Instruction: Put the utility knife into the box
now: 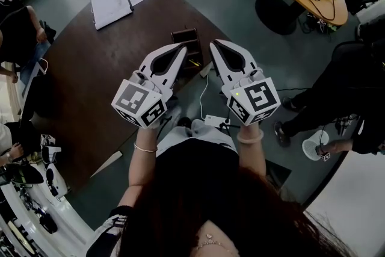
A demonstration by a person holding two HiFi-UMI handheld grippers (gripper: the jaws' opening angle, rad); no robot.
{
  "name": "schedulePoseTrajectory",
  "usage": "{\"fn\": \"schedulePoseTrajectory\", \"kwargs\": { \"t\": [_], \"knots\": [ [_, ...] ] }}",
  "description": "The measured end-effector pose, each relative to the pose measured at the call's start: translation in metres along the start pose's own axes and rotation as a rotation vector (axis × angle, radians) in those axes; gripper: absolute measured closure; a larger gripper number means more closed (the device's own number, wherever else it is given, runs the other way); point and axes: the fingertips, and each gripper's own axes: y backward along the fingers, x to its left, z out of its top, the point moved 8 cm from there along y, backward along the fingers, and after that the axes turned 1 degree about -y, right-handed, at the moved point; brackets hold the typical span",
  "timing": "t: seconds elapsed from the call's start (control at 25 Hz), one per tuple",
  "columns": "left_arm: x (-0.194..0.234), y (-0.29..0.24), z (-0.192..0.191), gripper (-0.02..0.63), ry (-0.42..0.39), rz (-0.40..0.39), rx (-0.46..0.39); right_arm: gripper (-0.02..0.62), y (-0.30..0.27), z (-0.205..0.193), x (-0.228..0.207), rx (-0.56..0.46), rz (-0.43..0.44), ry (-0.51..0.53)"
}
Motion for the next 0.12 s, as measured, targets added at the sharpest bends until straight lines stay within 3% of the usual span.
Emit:
{"fn": "schedulePoseTrajectory", "kwargs": {
  "t": [0.12],
  "knots": [
    [0.0011, 0.0004, 0.0003, 0.609, 0.002, 0.000, -0.002, 0.580, -0.0008, 0.0002, 0.0003, 0.002, -0.001, 0.000]
  ]
}}
